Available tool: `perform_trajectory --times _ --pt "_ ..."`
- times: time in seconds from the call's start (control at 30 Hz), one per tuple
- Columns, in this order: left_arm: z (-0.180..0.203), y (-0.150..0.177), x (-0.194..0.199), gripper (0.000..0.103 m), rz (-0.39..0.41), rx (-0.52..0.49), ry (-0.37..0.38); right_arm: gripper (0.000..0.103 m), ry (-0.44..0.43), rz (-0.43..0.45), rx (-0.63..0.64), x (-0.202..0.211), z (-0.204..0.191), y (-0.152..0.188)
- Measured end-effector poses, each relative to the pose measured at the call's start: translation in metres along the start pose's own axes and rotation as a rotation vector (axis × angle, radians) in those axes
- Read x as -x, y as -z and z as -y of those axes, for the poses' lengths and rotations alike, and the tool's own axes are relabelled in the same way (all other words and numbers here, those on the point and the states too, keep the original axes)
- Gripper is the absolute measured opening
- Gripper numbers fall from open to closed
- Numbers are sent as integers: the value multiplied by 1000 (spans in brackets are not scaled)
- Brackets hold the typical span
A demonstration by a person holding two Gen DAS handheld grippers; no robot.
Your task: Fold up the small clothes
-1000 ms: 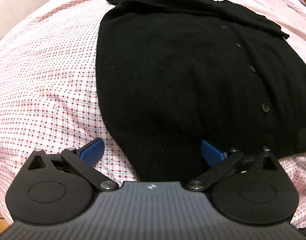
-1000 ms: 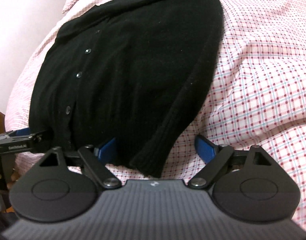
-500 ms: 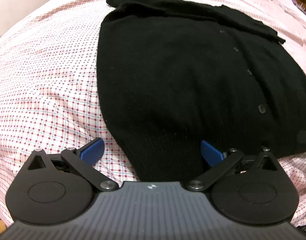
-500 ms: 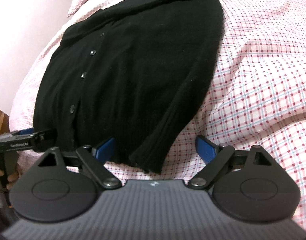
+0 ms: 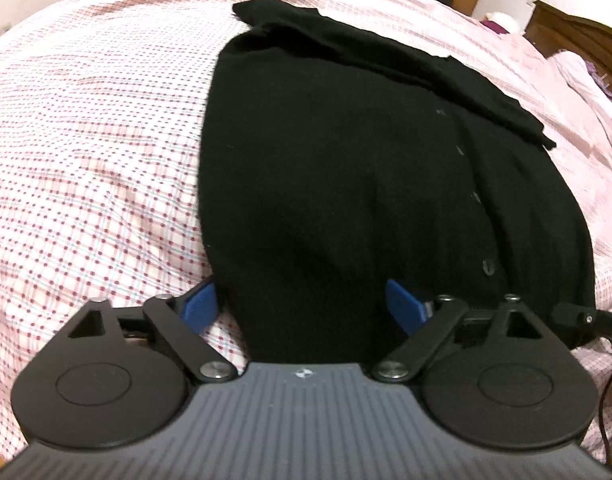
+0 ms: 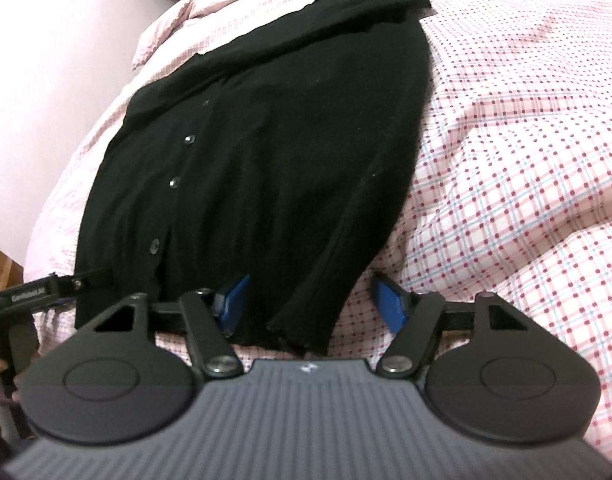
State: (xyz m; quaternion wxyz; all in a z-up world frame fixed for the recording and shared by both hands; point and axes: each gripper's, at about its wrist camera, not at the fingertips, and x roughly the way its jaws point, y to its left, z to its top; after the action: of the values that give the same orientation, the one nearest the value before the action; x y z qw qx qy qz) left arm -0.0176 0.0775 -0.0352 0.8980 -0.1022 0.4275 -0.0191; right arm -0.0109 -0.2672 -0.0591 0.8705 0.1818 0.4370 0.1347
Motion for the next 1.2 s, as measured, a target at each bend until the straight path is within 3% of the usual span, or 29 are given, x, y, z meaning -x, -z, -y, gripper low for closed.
perform_trajectory --times 0.07,0.2,0.37,0.4,0.5,0.83,1.2 --pt "-1 0 2 81 1 0 -10 49 5 1 2 1 0 1" --pt "1 0 6 70 -6 -26 -36 41 7 1 -3 3 1 0" --pt "-6 5 12 35 -16 9 -30 22 -4 0 -13 4 4 0" --pt "-9 6 13 33 -23 30 -9 21 -13 4 -27 4 6 1" --pt "-12 10 14 32 -52 47 31 21 -30 18 -44 6 9 1" --pt "-7 14 2 33 -40 42 28 27 -29 -19 -58 -6 9 2" --pt "-5 13 2 32 -35 37 26 27 -25 -9 -35 -10 5 3"
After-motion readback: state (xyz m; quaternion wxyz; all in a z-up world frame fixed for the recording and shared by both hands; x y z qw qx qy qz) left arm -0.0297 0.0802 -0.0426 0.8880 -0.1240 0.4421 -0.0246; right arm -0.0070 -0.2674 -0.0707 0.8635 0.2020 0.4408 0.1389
